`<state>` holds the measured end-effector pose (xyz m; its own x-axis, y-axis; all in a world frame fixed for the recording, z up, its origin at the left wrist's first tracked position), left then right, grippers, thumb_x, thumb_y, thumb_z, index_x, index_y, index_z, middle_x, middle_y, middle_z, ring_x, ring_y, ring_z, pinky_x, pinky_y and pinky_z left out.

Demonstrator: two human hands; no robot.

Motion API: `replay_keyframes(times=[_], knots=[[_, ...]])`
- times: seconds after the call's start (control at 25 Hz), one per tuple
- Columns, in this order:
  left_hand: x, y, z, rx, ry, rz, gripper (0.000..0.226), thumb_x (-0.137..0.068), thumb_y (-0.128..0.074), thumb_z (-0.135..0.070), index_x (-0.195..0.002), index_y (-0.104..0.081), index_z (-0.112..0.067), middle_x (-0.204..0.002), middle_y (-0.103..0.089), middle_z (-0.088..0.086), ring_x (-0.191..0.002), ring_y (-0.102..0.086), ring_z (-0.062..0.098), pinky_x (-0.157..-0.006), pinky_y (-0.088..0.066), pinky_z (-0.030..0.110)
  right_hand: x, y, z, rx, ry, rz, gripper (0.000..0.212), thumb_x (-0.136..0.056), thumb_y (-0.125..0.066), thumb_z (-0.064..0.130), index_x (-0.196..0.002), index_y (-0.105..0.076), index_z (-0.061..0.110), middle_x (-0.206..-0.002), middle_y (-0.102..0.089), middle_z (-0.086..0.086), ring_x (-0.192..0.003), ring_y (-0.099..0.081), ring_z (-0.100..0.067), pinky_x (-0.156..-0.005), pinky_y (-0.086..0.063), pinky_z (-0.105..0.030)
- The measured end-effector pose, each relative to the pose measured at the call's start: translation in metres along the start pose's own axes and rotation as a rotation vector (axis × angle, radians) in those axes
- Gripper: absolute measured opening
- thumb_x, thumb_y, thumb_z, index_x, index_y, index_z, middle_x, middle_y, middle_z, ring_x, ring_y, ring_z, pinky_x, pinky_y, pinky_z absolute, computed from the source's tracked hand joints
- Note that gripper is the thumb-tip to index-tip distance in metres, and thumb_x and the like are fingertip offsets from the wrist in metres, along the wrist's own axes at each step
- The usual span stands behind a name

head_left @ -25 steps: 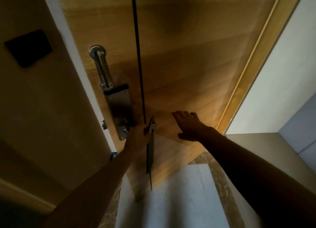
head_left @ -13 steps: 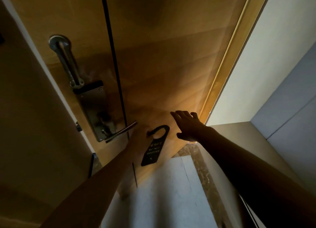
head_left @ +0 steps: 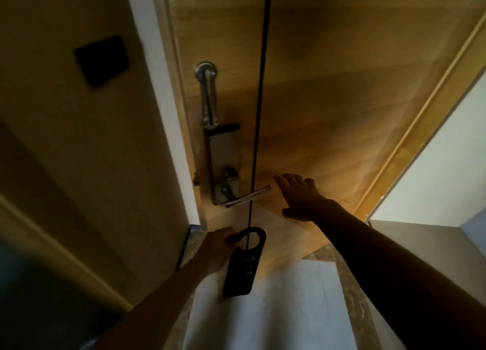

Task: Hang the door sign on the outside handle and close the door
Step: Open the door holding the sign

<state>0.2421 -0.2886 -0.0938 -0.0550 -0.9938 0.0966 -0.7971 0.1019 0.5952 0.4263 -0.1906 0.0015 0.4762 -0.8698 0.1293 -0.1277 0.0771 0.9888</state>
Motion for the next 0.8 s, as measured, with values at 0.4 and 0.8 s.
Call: replay_keyframes(times=[0.4,0.8], knots=[[0.090,0.088,0.085,0.497,0.419,-0.348,0.018,-0.091,-0.053,-0.011,-0.103,-0.059,0.000,-0.097,-0.066,0.015,-0.089,-0.065,0.027,-0.068,-0.054,0.025,-0.039,-0.005,0.075,0.021,0.104,-0.190,0.076,-0.078,-0.062,0.024,-0.141,-0.023,0.008,-0.144,-0.037,-0.016,-0.137,-0.028,-0.032,-0.112,-0.021,-0.048],[0.086,0.137,0.098,0.472,0.375,-0.392,0.010,-0.092,-0.052,-0.021,-0.087,-0.060,-0.018,-0.083,-0.067,-0.002,-0.076,-0.066,0.014,-0.059,-0.047,0.018,-0.035,-0.030,0.085,0.091,0.070,-0.111,0.037,-0.097,-0.037,0.024,-0.124,-0.042,0.000,-0.129,-0.046,-0.022,-0.120,-0.042,-0.032,-0.102,-0.029,-0.045]])
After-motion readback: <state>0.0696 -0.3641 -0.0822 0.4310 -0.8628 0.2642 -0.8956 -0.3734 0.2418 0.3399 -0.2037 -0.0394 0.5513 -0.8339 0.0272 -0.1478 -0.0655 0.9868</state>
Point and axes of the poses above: each hand's wrist, its own x-axis away from the middle knuckle, its own y-axis out of the back of the hand, z = x × y, the point moved 5 cm from there along -x, towards the middle knuckle
